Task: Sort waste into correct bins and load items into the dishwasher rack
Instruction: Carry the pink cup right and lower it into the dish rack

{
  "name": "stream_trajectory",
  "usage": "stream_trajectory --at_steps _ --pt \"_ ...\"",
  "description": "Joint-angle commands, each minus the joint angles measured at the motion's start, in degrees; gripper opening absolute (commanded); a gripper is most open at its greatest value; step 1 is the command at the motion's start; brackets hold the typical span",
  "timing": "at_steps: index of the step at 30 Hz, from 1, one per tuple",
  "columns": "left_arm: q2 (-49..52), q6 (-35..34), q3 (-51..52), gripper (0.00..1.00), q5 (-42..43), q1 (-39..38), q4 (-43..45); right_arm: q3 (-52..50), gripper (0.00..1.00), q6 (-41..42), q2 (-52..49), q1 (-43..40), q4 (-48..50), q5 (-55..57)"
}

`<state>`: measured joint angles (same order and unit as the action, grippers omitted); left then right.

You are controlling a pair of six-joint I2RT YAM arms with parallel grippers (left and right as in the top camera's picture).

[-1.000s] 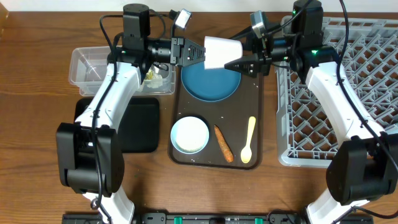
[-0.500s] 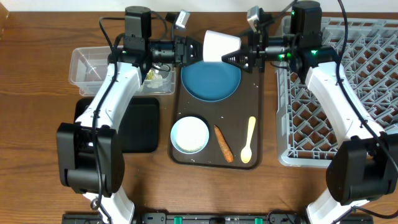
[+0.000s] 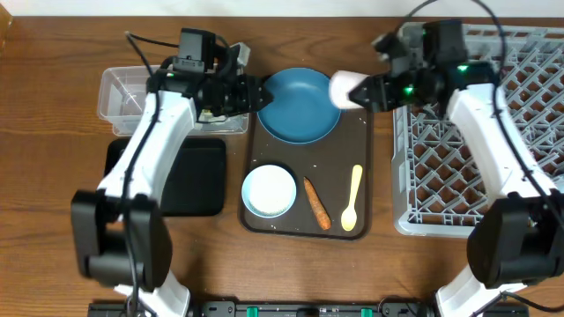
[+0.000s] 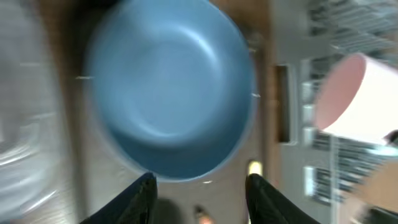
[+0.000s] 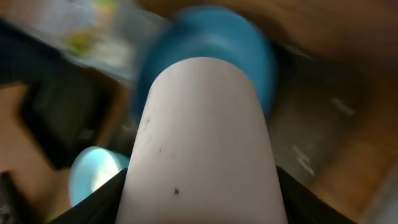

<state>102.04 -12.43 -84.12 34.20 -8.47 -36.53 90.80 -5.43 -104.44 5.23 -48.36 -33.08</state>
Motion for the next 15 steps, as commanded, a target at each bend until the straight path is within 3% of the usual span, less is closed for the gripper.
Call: stream_trajectory --at_steps 1,7,15 --pt "-5.9 4.4 -0.8 0.49 -14.1 -0.1 -3.0 7.3 0.10 0.2 3.7 -3.0 -5.5 14.7" --pt "-8.6 4.5 -0.8 0.49 -24.5 -0.1 -9.9 16.8 0.09 0.3 3.7 -9.2 -18.1 27.3" --pt "-8.6 4.5 -0.8 0.49 -25.3 -0.1 -12.0 17.9 0.10 5.3 3.0 -21.0 -25.7 36.3"
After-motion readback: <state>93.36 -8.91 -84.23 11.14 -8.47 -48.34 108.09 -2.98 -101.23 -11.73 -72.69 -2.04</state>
